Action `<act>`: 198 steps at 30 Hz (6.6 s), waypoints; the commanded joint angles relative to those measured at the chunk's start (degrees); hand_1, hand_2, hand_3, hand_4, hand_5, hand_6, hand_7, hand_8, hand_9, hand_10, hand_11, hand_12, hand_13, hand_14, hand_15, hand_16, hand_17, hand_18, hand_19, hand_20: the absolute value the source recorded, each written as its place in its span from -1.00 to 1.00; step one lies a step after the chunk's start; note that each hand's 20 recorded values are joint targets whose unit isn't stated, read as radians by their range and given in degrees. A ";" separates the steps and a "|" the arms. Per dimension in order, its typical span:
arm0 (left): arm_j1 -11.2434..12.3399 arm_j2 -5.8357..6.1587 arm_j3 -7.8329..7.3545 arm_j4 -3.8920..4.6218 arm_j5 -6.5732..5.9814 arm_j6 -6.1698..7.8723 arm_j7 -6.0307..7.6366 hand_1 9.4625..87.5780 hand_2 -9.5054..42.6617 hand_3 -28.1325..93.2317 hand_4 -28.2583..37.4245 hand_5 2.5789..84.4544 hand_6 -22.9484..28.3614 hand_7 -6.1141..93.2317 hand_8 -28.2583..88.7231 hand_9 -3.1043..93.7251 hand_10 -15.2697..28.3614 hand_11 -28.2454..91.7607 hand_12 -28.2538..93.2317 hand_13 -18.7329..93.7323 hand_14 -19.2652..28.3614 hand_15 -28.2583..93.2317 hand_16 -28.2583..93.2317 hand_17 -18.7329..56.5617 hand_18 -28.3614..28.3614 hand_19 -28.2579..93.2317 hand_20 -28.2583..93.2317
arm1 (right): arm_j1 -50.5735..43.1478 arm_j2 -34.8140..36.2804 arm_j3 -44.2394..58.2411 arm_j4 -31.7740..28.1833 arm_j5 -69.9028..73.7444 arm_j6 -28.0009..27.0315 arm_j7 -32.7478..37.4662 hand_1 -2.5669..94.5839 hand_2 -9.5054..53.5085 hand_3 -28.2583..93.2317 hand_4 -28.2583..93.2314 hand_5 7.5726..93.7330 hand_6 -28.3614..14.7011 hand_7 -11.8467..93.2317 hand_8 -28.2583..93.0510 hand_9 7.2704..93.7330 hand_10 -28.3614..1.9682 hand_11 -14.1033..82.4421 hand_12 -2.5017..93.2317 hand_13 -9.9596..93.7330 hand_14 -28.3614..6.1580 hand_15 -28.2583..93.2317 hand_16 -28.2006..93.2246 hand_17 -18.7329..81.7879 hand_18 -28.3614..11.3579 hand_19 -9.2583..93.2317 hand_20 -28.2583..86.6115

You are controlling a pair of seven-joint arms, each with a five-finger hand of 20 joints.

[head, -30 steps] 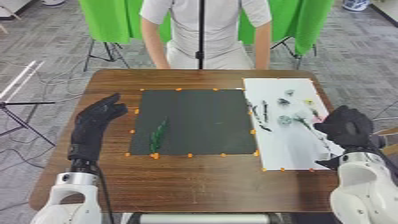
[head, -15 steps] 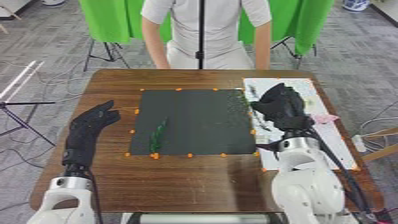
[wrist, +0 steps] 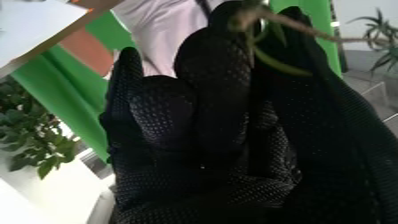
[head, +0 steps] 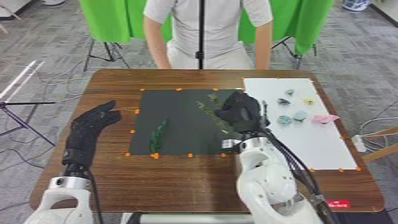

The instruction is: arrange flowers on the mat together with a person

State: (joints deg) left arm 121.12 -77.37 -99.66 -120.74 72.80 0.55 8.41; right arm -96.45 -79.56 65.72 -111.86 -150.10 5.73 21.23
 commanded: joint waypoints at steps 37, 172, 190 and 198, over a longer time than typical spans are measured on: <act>-0.17 -0.16 -0.02 0.28 2.10 -4.03 -2.48 -0.52 -0.71 0.51 -0.69 0.08 0.12 -0.62 -0.60 0.01 0.35 -0.18 -0.28 -0.04 0.62 -0.10 -0.48 -0.50 0.58 -0.24 -0.20 | 7.43 -3.73 -8.77 11.13 0.75 -6.57 -1.39 0.03 -1.00 0.45 -0.92 0.82 0.37 -0.45 -0.36 0.91 0.24 0.12 -0.35 0.60 -0.06 0.56 0.12 -0.08 -0.59 0.38 0.36; 0.92 -1.58 -0.49 0.45 0.03 -3.70 0.68 -0.51 -0.71 0.51 -0.70 0.10 0.11 -0.60 -0.60 0.03 0.34 -0.17 -0.28 -0.03 0.61 -0.11 -0.48 -0.49 0.57 -0.27 -0.22 | -26.08 -0.44 28.36 -12.21 86.09 -7.22 -31.61 -0.83 -0.60 0.74 -0.81 -0.08 0.28 -0.61 -0.64 -0.14 -0.10 -0.60 -0.67 -0.11 -0.05 -0.33 -0.29 -0.21 -0.35 -0.58 0.05; 2.27 -2.16 -1.84 -0.56 0.10 -2.61 0.20 -0.51 -0.71 0.51 -0.69 0.10 0.11 -0.60 -0.60 0.03 0.34 -0.17 -0.28 -0.03 0.60 -0.12 -0.48 -0.49 0.57 -0.27 -0.22 | -20.81 5.43 21.44 -12.64 77.93 8.61 -27.26 -0.77 -0.56 0.72 -0.81 -0.06 0.26 -0.58 -0.64 -0.17 -0.12 -0.60 -0.63 -0.12 -0.10 -0.34 -0.26 -0.23 -0.37 -0.50 0.08; 0.75 -1.36 -0.45 0.15 0.20 -3.01 0.22 -0.51 -0.71 0.51 -0.70 0.10 0.11 -0.60 -0.60 0.03 0.34 -0.17 -0.28 -0.03 0.60 -0.12 -0.48 -0.49 0.57 -0.27 -0.22 | -9.75 11.45 18.66 -9.68 31.38 14.05 -9.25 -0.50 -0.73 0.66 -0.81 -0.10 0.23 -0.53 -0.64 -0.13 -0.18 -0.45 -0.50 0.07 -0.21 -0.24 -0.12 -0.22 -0.38 -0.05 0.17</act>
State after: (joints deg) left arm 122.49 -79.02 -101.16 -121.16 72.88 -2.85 9.18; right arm -115.80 -72.01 83.71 -123.11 -80.10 19.39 -1.94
